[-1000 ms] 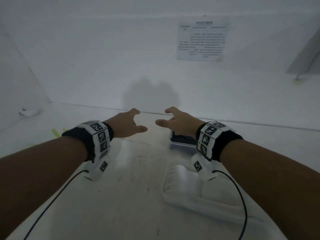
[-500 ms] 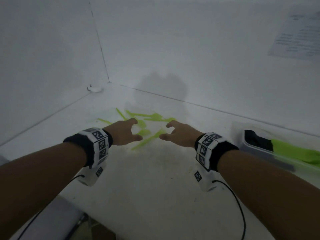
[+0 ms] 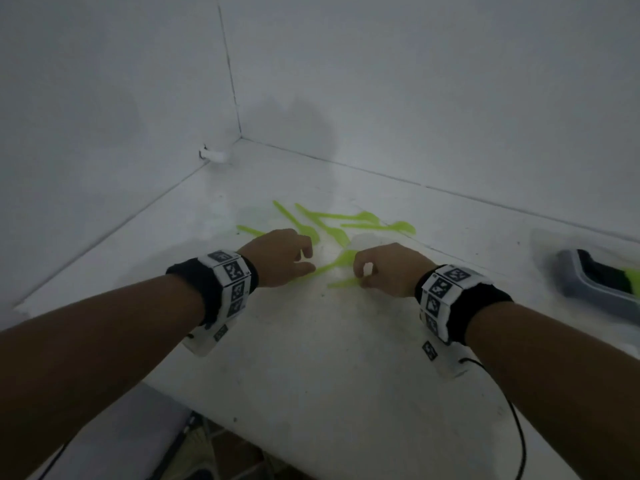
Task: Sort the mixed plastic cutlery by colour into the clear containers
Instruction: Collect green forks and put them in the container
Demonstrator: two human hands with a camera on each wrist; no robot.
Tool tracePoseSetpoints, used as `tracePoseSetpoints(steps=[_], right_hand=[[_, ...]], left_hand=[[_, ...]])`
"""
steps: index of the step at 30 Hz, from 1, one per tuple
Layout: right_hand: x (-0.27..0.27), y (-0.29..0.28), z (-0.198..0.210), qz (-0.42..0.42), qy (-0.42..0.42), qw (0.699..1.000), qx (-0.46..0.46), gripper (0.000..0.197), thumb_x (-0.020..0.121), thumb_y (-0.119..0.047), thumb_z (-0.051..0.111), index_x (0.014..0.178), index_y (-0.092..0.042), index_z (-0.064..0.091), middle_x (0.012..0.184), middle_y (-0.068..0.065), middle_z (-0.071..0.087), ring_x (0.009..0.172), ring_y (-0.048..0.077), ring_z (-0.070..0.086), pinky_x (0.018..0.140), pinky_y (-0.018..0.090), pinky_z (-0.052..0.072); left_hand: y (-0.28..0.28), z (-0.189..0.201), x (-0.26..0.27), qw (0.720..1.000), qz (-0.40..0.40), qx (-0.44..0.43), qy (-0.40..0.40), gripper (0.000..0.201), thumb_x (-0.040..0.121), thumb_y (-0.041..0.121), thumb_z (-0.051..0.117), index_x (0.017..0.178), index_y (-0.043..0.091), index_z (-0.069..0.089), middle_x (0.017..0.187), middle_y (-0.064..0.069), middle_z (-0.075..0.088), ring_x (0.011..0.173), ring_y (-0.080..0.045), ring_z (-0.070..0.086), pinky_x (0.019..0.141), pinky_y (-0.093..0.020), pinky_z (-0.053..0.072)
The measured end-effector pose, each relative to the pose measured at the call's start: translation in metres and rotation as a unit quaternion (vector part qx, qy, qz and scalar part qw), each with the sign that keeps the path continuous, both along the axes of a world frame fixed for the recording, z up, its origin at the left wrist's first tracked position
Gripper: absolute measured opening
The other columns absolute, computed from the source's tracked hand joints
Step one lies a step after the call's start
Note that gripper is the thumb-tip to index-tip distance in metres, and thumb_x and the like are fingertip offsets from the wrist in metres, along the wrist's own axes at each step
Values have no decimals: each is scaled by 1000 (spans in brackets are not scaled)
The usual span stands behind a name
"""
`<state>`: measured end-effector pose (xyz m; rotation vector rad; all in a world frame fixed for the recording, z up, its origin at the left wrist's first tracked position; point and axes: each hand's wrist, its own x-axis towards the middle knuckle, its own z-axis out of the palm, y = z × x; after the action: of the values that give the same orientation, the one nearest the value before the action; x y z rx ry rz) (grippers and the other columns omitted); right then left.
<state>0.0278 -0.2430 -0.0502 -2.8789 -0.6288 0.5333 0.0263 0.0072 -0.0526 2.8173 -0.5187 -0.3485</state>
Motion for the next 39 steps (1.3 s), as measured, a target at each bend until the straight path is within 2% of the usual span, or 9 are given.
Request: tracePoseSetpoints(steps=[5,11,14,16,26,31,34,36,39], right_hand=[[7,-19,2,-64,-84,994,14,10,102,-29,41,100,-29,50,88,2,67,81,30,62,76,44,56],[32,-10,6,-148,-189,949,205,22,106,-37,41,99,-16,46,73,4,62,67,30,58,62,40,47],[51,-2,-5,-149,-151,947,242,28,104,-18,44,131,-18,37,84,9,68,74,33,63,71,43,52],[63,2,-15,-149,-96,966,189,51,101,-11,44,149,-17,27,91,9,67,78,32,62,71,39,49],[81,9,-30,-97,-102,990,-20,31,103,-19,39,133,-12,42,115,13,62,98,34,62,73,36,43],[73,13,-30,-80,-122,986,-76,35,105,-20,35,139,-12,38,122,11,60,104,35,64,73,36,39],[65,19,-23,-96,-157,979,-90,37,102,-17,36,139,-10,34,93,7,60,80,34,62,64,35,37],[63,25,-18,-132,-179,971,-88,32,100,-16,38,132,-11,36,71,0,45,60,28,48,56,33,32],[63,31,-15,-205,-193,959,-38,21,101,-19,39,121,-11,39,65,-2,37,52,23,35,52,32,26]], left_hand=[[-33,-10,8,999,-37,31,25,23,99,40,59,100,18,54,103,-5,53,93,-27,54,86,-39,48],[-25,-6,-4,997,-38,24,66,15,96,22,54,88,19,42,93,-5,48,84,-29,49,75,-40,42],[-5,1,-14,997,-47,28,51,10,96,21,55,93,19,46,92,1,47,81,-19,42,71,-34,34],[12,5,-17,998,-52,14,20,8,96,20,55,95,20,47,92,5,46,83,-15,39,73,-31,33],[63,-4,12,980,-130,10,-152,12,88,7,66,96,14,59,101,-3,52,87,-21,46,75,-32,43],[81,-17,42,969,-173,72,-161,31,90,28,62,117,14,57,110,-7,54,94,-28,50,81,-41,49],[84,-17,60,957,-231,81,-157,38,96,39,36,114,14,58,104,-7,55,88,-28,51,76,-45,51],[81,-16,71,945,-274,79,-160,31,96,33,34,98,12,56,91,-7,53,77,-27,49,64,-43,50],[79,-16,83,932,-310,101,-158,20,96,26,37,97,12,51,91,-7,50,76,-26,46,63,-43,47]])
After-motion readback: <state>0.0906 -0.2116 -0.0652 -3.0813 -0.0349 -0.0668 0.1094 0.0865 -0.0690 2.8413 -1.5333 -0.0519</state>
